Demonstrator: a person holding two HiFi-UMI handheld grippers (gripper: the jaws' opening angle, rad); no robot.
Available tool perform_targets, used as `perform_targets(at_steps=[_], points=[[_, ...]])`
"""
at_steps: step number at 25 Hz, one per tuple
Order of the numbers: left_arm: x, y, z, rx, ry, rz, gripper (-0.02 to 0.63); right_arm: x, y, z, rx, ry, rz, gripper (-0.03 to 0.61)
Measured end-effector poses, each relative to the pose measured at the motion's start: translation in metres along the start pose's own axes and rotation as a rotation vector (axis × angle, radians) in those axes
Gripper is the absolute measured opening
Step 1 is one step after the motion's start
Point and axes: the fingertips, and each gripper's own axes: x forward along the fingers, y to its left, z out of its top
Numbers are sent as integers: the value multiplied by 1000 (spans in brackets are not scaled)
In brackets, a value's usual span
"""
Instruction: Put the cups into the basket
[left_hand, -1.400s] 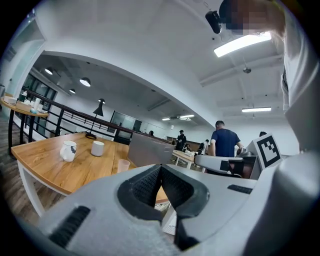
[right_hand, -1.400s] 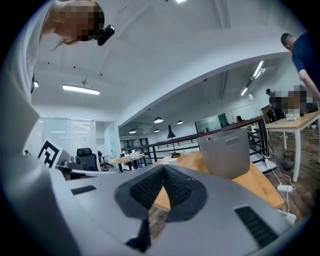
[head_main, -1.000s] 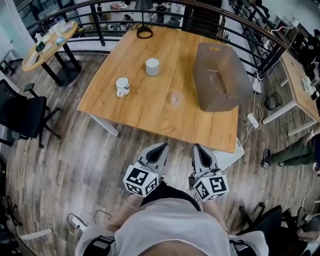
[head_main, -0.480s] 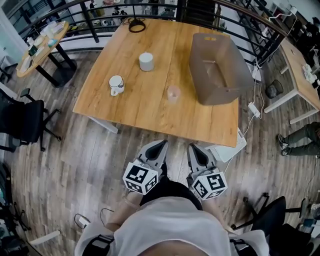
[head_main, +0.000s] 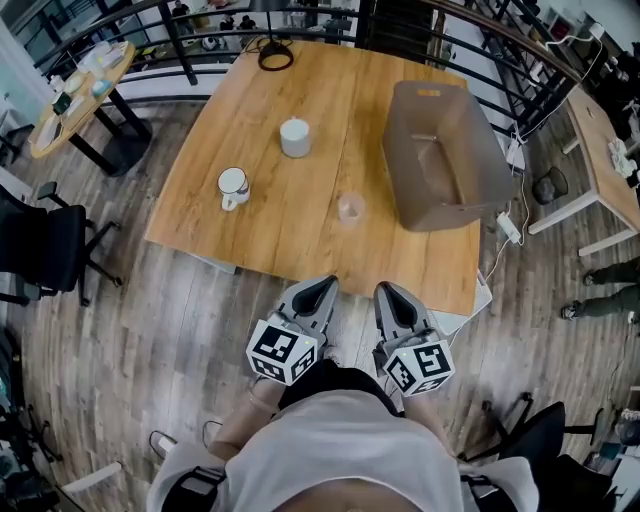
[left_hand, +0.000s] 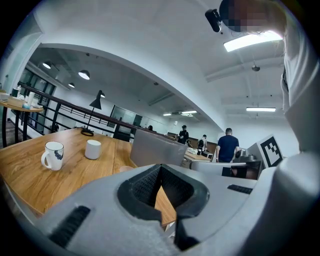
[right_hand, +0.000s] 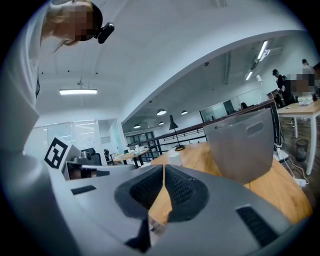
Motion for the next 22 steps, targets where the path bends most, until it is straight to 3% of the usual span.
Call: perform_targets(at_steps=[17,22], points=[[69,91,41,10,12,-59,6,115,-33,34,-63,-11,-45,17],[88,111,38,9,31,-70,5,146,-39,23,-79,66,-9,130]])
